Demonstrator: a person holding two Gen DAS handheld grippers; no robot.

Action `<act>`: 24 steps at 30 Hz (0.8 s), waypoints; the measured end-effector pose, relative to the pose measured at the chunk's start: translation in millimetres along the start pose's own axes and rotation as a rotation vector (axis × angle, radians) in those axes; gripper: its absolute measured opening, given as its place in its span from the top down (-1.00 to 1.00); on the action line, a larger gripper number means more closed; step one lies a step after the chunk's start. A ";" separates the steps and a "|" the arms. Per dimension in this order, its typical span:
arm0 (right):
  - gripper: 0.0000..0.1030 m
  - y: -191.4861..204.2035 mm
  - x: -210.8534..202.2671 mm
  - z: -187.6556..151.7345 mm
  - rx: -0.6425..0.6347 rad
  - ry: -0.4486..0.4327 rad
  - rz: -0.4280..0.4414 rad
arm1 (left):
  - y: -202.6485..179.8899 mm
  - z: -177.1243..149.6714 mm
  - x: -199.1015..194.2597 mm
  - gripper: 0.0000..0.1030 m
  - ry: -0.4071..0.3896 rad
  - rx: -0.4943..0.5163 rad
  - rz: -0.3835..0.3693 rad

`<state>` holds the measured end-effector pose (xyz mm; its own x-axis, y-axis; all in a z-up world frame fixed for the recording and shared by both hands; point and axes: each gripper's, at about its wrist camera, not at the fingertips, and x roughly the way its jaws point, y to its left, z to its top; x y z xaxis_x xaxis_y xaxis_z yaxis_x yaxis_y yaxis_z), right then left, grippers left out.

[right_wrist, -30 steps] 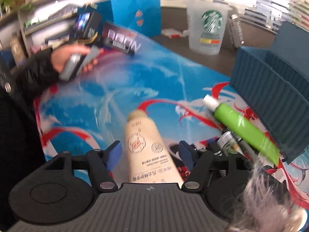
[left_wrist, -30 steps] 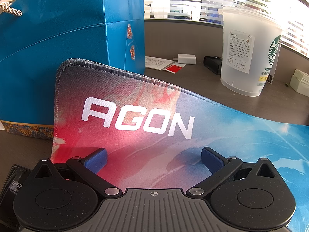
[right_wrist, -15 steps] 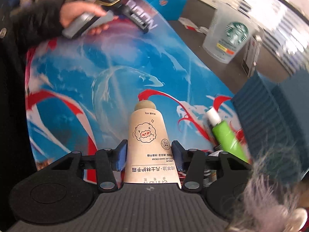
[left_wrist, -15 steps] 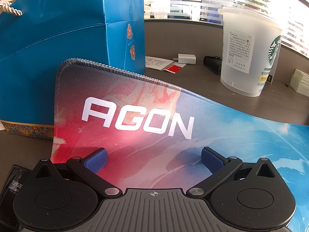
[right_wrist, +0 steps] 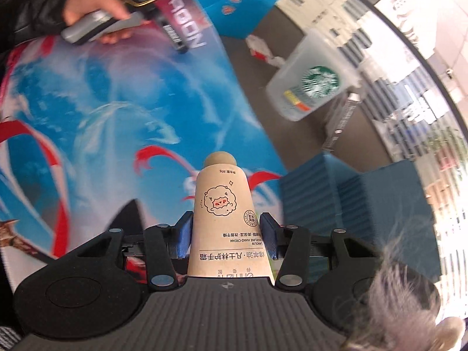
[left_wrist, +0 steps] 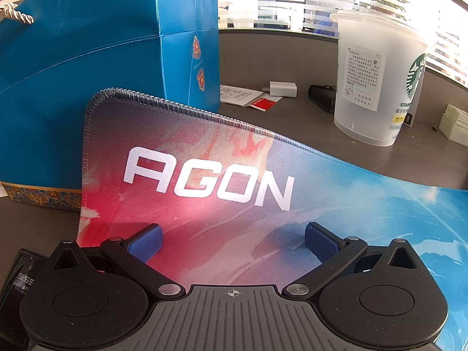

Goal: Organize rigid objects
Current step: 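Carry the hand-cream tube over the teal box and lower it inside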

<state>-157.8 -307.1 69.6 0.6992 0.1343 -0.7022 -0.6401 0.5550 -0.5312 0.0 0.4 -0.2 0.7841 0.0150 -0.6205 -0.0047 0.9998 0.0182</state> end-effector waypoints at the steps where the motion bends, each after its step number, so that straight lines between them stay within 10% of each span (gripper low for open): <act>1: 0.13 -4.2 0.3 0.7 0.001 0.001 -0.010 | -0.1 0.0 0.0 -1.00 0.000 0.000 0.000; 24: 0.12 -129.2 23.1 -10.0 0.083 0.026 -0.114 | -0.1 0.1 0.0 -1.00 0.000 0.000 0.000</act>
<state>-62.1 -383.9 117.2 0.7569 0.0459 -0.6519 -0.5277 0.6313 -0.5683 0.0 0.3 -0.2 0.7841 0.0152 -0.6205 -0.0049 0.9998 0.0183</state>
